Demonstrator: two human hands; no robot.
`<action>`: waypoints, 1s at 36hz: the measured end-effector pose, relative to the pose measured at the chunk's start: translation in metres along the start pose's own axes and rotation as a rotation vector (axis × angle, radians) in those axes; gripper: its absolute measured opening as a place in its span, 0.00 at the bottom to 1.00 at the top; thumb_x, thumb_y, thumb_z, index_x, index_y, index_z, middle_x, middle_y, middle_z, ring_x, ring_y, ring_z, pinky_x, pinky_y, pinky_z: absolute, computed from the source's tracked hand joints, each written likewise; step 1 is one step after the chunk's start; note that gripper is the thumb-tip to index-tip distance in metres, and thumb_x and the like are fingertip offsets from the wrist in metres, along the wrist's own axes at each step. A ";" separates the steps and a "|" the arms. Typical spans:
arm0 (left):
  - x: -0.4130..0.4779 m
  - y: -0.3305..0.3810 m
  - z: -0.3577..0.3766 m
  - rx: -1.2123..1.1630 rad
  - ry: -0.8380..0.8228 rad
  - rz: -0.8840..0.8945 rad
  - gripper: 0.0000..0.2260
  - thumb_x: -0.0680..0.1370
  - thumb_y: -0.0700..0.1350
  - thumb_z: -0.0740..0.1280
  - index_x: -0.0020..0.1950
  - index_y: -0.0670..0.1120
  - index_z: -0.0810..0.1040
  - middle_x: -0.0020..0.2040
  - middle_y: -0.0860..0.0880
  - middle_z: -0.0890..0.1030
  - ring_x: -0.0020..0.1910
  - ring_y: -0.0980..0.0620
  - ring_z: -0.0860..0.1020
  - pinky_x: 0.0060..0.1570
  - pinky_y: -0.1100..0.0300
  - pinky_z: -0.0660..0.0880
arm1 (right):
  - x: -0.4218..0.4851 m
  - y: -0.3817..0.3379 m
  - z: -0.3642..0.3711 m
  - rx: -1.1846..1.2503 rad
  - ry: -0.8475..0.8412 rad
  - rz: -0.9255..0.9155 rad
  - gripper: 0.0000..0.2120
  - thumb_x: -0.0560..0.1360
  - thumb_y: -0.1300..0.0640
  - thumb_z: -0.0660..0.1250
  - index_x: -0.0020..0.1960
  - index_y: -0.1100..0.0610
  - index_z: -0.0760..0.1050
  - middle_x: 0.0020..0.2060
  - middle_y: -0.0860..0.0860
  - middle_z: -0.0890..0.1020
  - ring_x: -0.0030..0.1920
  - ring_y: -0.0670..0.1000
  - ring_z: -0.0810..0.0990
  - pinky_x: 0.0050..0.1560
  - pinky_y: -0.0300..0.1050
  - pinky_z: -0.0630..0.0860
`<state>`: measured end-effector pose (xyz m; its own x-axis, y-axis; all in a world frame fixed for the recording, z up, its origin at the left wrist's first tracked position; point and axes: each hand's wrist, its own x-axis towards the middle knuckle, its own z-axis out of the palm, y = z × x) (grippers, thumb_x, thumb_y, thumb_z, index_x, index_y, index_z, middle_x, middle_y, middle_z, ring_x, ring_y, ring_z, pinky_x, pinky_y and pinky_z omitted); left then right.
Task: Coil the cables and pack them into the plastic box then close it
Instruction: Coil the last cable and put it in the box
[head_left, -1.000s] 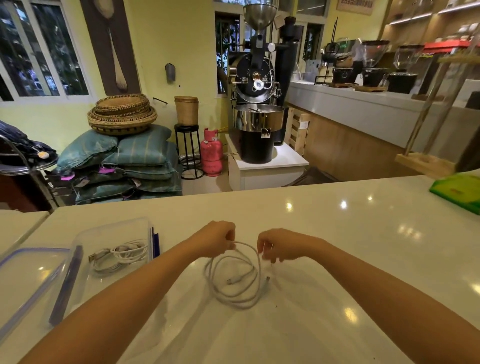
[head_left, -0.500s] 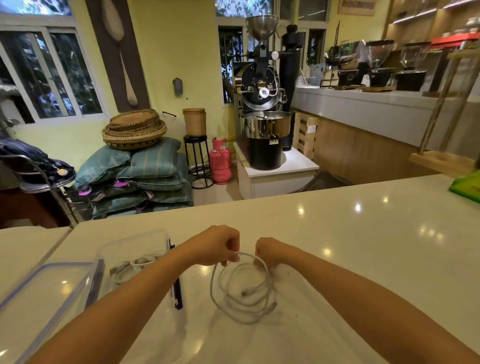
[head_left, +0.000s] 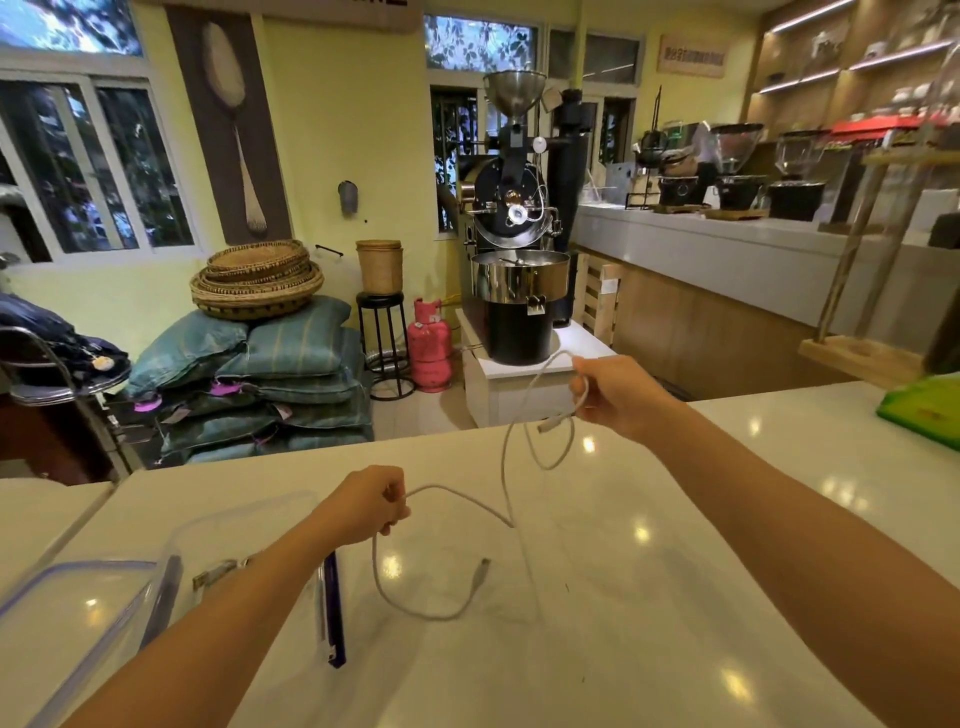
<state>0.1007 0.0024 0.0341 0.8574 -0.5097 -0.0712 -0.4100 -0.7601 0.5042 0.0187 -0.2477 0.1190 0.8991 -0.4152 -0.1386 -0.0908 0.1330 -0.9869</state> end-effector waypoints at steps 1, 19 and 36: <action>0.001 -0.001 0.002 0.041 0.008 0.014 0.13 0.75 0.40 0.65 0.33 0.48 0.67 0.34 0.50 0.75 0.36 0.51 0.74 0.36 0.62 0.71 | -0.002 -0.006 0.000 0.086 -0.020 0.004 0.11 0.79 0.59 0.56 0.39 0.59 0.70 0.23 0.51 0.71 0.29 0.46 0.67 0.36 0.39 0.67; 0.001 0.015 0.001 0.228 -0.195 0.158 0.35 0.72 0.45 0.69 0.73 0.51 0.53 0.72 0.48 0.60 0.70 0.49 0.62 0.69 0.56 0.63 | -0.039 -0.063 0.024 0.297 -0.463 -0.048 0.15 0.79 0.57 0.53 0.35 0.57 0.68 0.21 0.48 0.75 0.21 0.43 0.73 0.24 0.32 0.71; -0.052 0.116 -0.076 -0.889 -0.132 0.496 0.09 0.68 0.49 0.64 0.42 0.44 0.75 0.32 0.51 0.80 0.34 0.55 0.79 0.46 0.59 0.76 | -0.036 -0.041 0.071 -0.083 -0.399 -0.174 0.13 0.73 0.54 0.65 0.32 0.58 0.72 0.21 0.48 0.68 0.23 0.44 0.64 0.23 0.34 0.62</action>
<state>0.0321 -0.0284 0.1620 0.5912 -0.7661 0.2521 -0.2845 0.0943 0.9540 0.0209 -0.1741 0.1702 0.9975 -0.0427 0.0562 0.0568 0.0128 -0.9983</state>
